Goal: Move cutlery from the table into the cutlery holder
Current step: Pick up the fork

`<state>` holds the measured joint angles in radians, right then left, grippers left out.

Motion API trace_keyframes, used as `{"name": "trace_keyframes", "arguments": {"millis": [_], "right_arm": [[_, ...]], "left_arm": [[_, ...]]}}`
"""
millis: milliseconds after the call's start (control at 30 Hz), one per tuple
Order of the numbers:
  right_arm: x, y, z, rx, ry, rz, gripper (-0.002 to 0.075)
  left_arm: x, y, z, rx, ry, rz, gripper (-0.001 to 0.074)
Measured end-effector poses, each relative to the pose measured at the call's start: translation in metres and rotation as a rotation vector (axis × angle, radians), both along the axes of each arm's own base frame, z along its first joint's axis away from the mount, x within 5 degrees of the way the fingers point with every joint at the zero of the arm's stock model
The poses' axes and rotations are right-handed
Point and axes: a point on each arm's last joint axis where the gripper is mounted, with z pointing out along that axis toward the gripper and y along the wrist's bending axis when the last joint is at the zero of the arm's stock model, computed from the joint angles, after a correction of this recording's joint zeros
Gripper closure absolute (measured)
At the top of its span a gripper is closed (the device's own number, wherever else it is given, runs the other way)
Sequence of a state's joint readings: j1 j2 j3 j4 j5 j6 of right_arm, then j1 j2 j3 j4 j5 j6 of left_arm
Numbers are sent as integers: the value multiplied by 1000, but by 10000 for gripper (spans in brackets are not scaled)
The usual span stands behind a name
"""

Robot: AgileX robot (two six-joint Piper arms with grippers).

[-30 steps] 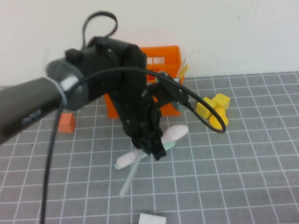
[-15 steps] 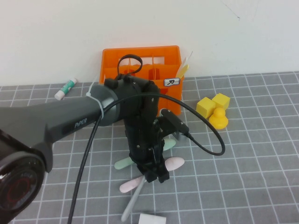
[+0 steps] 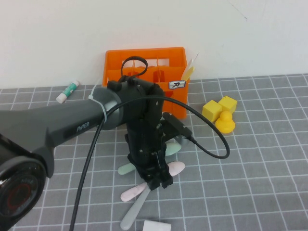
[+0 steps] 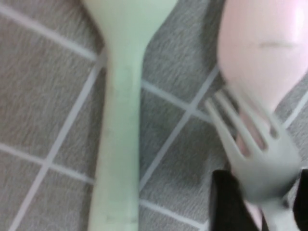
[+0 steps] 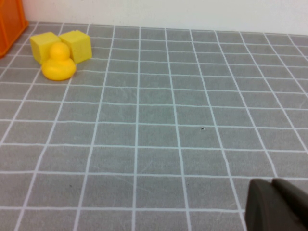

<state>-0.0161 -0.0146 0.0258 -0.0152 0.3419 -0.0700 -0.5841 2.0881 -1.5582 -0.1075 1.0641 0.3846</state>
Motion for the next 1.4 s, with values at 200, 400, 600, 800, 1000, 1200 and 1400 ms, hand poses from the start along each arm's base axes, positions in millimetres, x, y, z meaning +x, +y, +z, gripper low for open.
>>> {"name": "trace_keyframes", "arguments": {"millis": [200, 400, 600, 800, 1000, 1200, 1400], "right_arm": [[0, 0, 0, 0, 0, 0, 729], [0, 0, 0, 0, 0, 0, 729], [0, 0, 0, 0, 0, 0, 729], [0, 0, 0, 0, 0, 0, 729], [0, 0, 0, 0, 0, 0, 729], [0, 0, 0, 0, 0, 0, 729], [0, 0, 0, 0, 0, 0, 729]], "left_arm": [[-2, 2, 0, 21, 20, 14, 419], [-2, 2, 0, 26, 25, 23, 575], [-1, 2, 0, 19, 16, 53, 662], [-1, 0, 0, 1, 20, 72, 512], [-3, -4, 1, -39, 44, 76, 318], [0, -10, 1, -109, 16, 99, 332], [3, -7, 1, -80, -16, 100, 459]]}}
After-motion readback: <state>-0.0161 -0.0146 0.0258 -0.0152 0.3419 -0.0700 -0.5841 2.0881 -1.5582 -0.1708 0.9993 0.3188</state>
